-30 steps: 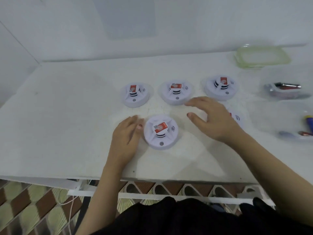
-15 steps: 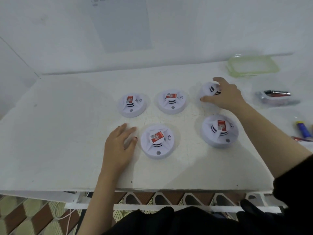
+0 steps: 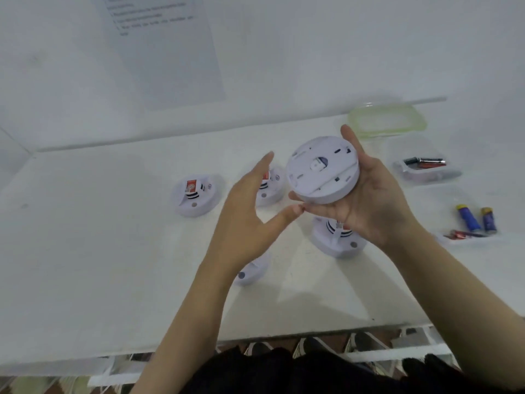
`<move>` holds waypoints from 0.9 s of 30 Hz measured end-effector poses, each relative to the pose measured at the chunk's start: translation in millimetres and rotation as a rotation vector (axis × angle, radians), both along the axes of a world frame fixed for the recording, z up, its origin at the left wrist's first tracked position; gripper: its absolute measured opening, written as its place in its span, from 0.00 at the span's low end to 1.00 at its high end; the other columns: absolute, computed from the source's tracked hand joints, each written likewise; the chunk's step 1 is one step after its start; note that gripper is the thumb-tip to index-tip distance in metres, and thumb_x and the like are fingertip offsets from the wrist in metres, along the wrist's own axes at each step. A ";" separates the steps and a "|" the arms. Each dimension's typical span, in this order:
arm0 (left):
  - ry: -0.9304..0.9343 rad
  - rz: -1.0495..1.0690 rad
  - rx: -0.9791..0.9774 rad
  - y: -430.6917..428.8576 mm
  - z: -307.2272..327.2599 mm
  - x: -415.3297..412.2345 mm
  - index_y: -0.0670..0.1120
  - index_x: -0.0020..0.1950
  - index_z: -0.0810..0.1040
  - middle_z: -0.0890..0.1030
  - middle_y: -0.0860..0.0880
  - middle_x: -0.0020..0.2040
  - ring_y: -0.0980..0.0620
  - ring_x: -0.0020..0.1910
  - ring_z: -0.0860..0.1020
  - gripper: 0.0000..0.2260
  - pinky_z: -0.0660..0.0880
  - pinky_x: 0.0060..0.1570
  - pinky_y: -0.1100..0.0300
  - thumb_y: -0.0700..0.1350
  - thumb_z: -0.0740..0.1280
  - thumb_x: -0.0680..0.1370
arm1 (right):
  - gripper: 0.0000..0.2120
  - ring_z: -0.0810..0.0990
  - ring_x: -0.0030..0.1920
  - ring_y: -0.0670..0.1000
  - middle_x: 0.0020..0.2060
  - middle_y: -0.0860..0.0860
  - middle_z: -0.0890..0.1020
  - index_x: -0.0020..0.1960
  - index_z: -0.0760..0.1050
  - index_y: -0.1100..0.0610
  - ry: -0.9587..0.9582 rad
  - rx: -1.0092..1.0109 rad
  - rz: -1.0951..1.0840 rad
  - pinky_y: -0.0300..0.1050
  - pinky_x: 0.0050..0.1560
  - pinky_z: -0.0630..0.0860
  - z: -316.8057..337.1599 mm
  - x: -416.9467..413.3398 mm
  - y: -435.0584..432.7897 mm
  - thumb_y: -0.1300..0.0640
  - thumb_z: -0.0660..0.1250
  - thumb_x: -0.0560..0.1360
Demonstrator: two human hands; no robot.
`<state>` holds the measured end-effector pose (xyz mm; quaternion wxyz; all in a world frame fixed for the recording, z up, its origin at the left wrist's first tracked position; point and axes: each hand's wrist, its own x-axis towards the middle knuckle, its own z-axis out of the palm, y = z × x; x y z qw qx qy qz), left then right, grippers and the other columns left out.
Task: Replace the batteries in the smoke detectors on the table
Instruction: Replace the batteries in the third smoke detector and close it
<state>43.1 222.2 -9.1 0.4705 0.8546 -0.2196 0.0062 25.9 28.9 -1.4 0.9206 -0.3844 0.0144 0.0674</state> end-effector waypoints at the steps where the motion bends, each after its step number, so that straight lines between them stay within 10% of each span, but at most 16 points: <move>1: 0.032 -0.037 -0.036 -8.2 1.2 -1.3 0.60 0.75 0.57 0.69 0.62 0.69 0.73 0.65 0.65 0.39 0.59 0.57 0.83 0.61 0.70 0.68 | 0.23 0.77 0.56 0.70 0.65 0.57 0.75 0.71 0.63 0.39 -0.016 -0.008 0.005 0.70 0.50 0.75 -0.9 -3.5 0.8 0.48 0.56 0.77; 4: 0.065 -0.078 -0.129 -23.6 -0.7 -1.2 0.57 0.76 0.55 0.72 0.59 0.66 0.65 0.65 0.70 0.46 0.66 0.61 0.76 0.59 0.74 0.63 | 0.21 0.79 0.55 0.67 0.63 0.54 0.77 0.69 0.66 0.39 -0.026 -0.091 0.002 0.60 0.38 0.81 -4.5 -11.9 1.1 0.48 0.56 0.77; 14: 0.014 -0.125 -0.157 -11.1 -8.7 -3.7 0.57 0.73 0.63 0.73 0.61 0.66 0.65 0.65 0.72 0.46 0.68 0.63 0.70 0.46 0.82 0.60 | 0.22 0.75 0.64 0.56 0.64 0.46 0.76 0.67 0.68 0.40 -0.151 -0.479 0.051 0.65 0.64 0.66 -19.4 -28.4 -21.3 0.54 0.56 0.75; 27: 0.108 -0.215 -0.129 -11.3 -24.7 -28.8 0.55 0.75 0.59 0.70 0.63 0.69 0.61 0.69 0.69 0.49 0.72 0.65 0.55 0.51 0.81 0.60 | 0.32 0.77 0.60 0.48 0.60 0.43 0.77 0.65 0.71 0.44 -0.232 -0.569 0.047 0.42 0.48 0.78 -29.7 -56.7 -7.5 0.66 0.70 0.66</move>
